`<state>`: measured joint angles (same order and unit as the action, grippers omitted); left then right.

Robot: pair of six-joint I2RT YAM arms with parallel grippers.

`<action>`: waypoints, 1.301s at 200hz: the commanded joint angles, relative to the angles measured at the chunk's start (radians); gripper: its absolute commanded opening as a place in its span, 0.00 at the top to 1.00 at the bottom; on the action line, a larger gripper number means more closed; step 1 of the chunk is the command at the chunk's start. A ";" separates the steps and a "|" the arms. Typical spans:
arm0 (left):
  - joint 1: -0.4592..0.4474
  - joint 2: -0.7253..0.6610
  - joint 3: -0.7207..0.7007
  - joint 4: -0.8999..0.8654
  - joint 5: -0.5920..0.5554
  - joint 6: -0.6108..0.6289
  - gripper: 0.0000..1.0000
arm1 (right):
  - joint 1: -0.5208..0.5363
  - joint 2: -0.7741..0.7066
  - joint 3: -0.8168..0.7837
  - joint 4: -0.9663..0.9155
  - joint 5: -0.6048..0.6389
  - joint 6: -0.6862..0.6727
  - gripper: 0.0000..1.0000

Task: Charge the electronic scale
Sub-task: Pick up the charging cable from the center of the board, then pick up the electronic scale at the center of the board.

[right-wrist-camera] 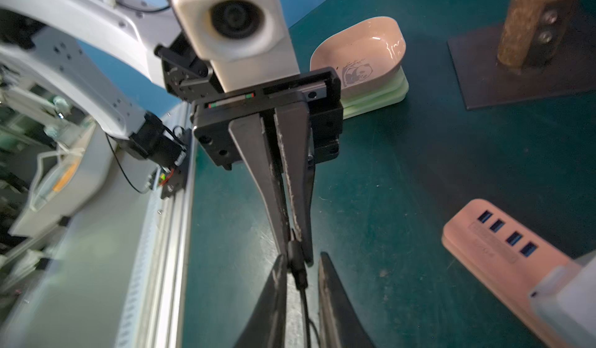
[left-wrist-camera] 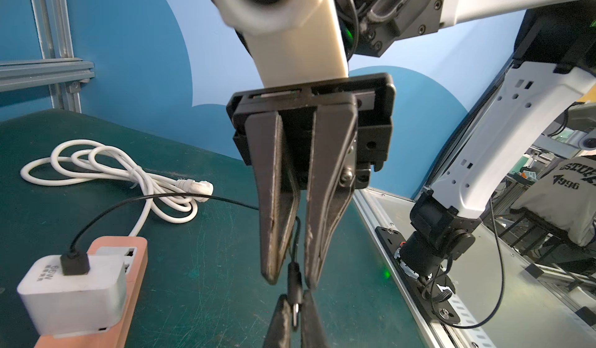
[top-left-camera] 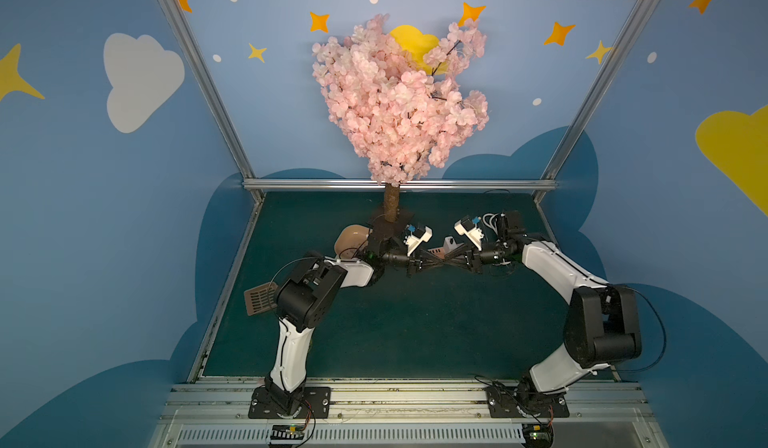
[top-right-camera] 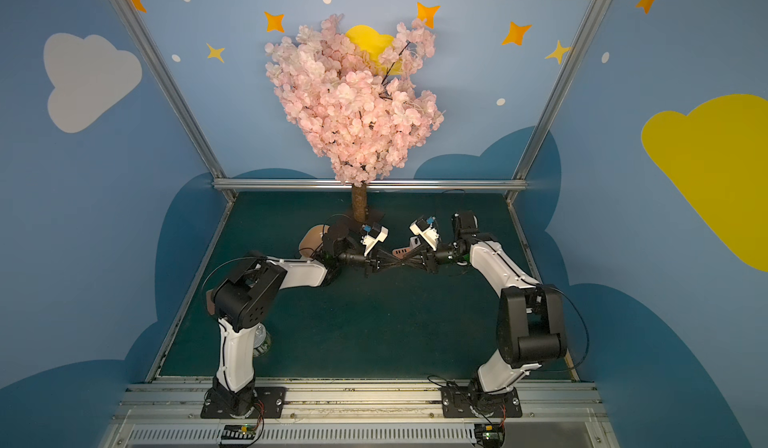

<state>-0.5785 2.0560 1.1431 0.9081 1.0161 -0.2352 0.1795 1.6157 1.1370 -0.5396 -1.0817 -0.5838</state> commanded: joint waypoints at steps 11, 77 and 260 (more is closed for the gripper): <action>0.002 -0.025 0.029 -0.008 0.016 -0.010 0.92 | 0.003 0.007 0.016 -0.007 -0.033 -0.003 0.91; 0.028 -0.072 -0.033 0.067 -0.053 -0.097 0.39 | 0.002 0.012 0.003 0.070 -0.022 0.081 1.00; 0.451 -0.163 0.286 -1.426 -0.887 0.022 0.37 | 0.046 0.161 0.161 0.054 0.190 0.509 1.00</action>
<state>-0.1314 1.8000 1.3117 -0.2630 0.1398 -0.2569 0.2184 1.7542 1.2552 -0.4328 -0.9230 -0.1333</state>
